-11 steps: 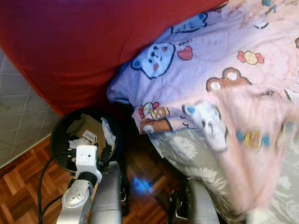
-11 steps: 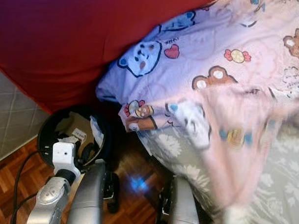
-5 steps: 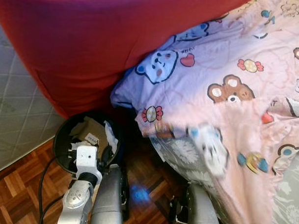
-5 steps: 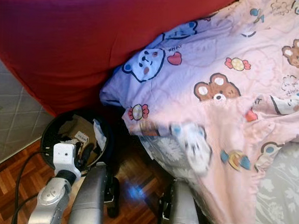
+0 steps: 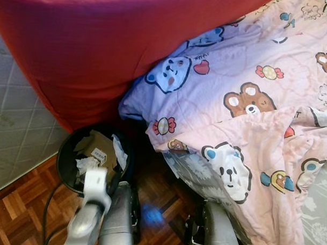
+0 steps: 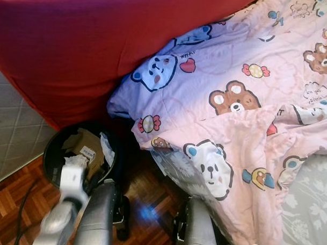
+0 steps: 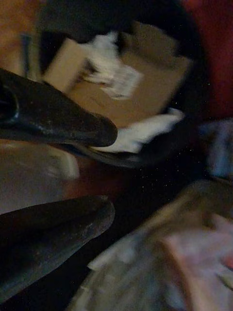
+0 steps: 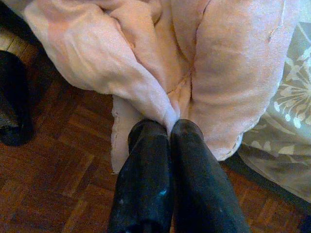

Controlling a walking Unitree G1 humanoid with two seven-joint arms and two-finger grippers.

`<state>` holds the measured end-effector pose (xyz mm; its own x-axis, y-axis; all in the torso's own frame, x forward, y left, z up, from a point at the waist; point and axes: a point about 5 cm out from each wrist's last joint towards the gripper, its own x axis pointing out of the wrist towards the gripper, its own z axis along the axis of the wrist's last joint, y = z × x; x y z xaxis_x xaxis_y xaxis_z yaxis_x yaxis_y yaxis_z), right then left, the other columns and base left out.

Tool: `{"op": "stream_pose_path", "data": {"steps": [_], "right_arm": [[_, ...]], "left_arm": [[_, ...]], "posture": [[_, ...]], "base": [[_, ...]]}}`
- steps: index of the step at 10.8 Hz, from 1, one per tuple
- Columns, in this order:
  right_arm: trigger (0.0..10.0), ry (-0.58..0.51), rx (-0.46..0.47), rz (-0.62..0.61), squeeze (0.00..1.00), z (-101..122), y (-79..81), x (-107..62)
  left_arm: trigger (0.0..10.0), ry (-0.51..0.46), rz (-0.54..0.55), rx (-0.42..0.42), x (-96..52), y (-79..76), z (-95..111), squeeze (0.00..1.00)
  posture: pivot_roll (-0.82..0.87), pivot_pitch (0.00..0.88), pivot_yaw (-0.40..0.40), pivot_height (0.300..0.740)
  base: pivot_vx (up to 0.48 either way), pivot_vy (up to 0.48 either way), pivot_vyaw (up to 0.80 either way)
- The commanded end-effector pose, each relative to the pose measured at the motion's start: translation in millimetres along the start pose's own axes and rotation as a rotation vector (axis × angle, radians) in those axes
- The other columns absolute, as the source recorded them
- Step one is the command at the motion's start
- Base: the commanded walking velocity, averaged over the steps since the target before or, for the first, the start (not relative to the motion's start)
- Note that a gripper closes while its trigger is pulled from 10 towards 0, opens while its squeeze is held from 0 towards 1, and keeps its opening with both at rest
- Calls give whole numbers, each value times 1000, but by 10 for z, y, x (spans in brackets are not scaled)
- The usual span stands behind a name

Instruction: Clean up the room

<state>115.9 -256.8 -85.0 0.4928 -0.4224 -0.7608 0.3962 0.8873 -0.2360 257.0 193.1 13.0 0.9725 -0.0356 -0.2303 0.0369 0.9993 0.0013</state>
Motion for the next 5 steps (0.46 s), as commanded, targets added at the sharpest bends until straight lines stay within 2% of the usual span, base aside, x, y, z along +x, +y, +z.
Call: {"op": "stream_pose_path", "data": {"steps": [1, 2, 3, 4, 5], "right_arm": [[0, 56, -2, -6, 0, -170, -45, -37], [0, 59, 3, 6, 0, -176, -30, -35], [0, 47, 13, 41, 0, -155, 26, -26], [0, 50, 11, 52, 0, -140, 65, -17], [0, 53, 12, 55, 0, -131, 94, -12]], "left_arm": [[10000, 104, 39, -3, -149, 113, -261, 0], [10000, 137, 59, -4, -195, 162, -341, 0], [10000, 228, 69, 0, -305, 214, -539, 0], [10000, 279, 83, 2, -382, 247, -654, 0], [10000, 302, 92, 2, -432, 267, -709, 0]], "posture": [[148, 311, -31, 629], [146, 311, -30, 629], [139, 309, -26, 629], [141, 307, -26, 629], [144, 308, -26, 629]], "base": [[0, 0, 0], [0, 0, 0], [0, 0, 0], [0, 0, 0], [0, 0, 0]]}}
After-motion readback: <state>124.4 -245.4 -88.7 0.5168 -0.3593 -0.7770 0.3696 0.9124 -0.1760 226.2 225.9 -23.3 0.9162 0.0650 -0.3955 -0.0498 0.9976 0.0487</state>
